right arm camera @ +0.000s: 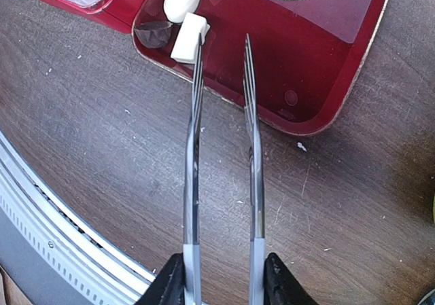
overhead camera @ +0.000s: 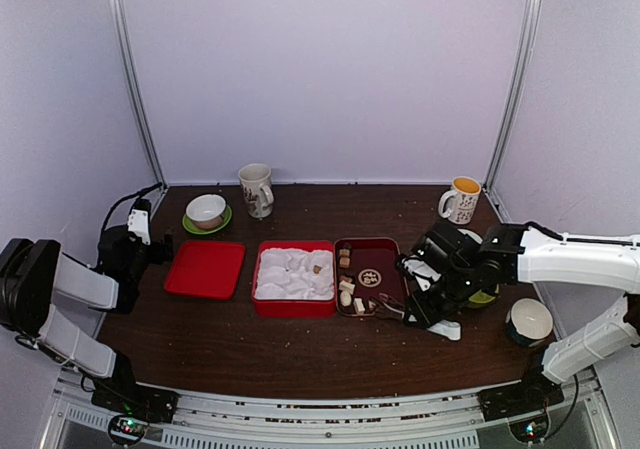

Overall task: Pack the chocolate
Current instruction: Pick up the fake chocolate from the plate.

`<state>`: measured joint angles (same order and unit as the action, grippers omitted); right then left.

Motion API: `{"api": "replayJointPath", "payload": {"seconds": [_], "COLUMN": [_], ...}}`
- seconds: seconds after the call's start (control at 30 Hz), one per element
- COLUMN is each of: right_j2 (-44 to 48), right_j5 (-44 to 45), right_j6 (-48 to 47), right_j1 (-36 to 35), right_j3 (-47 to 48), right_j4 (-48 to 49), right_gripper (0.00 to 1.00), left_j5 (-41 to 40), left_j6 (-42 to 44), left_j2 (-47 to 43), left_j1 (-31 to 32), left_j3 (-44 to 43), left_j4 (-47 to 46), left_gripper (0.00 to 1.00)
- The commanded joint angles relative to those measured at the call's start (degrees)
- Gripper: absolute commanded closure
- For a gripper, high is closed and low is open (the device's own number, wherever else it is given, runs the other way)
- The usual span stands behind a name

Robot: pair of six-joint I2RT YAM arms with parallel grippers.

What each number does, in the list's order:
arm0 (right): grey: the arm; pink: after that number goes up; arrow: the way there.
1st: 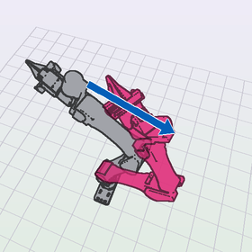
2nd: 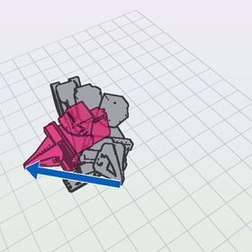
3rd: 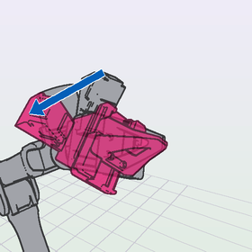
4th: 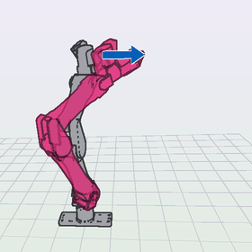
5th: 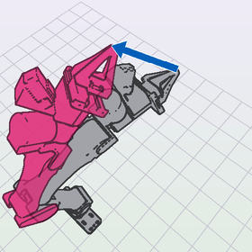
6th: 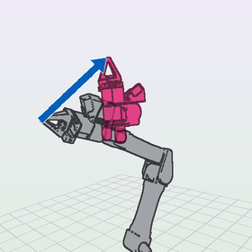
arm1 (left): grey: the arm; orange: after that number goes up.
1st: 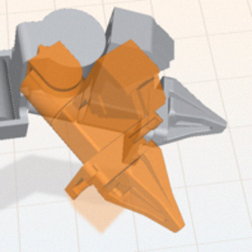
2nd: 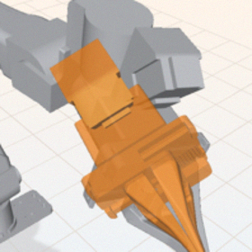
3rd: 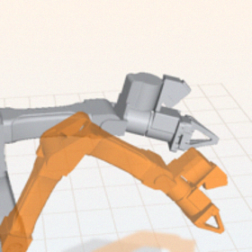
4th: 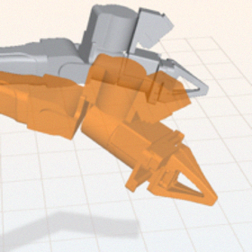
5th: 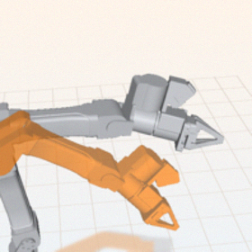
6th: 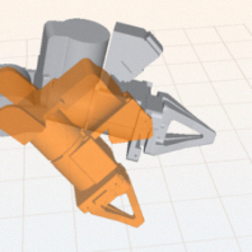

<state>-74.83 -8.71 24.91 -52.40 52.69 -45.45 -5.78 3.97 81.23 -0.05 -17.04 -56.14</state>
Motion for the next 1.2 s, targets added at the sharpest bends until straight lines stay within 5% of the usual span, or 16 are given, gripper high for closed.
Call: {"api": "replayJointPath", "payload": {"seconds": [0.0,1.17], "right_j2": [-1.15,-5.46], "right_j5": [1.59,-0.79], "right_j6": [0.39,-0.12], "right_j1": [-0.36,-0.78], "right_j3": [2.06,6.70], "right_j4": [-0.39,2.45], "right_gripper": [0.64,0.60], "left_j5": [-0.28,-0.24], "left_j6": [-0.11,-0.11], "left_j2": [0.22,0.25], "left_j1": [-0.56,-0.51], "left_j3": [-0.84,-0.83], "left_j4": [-3.80,-3.86], "left_gripper": [0.02,0.02]}}
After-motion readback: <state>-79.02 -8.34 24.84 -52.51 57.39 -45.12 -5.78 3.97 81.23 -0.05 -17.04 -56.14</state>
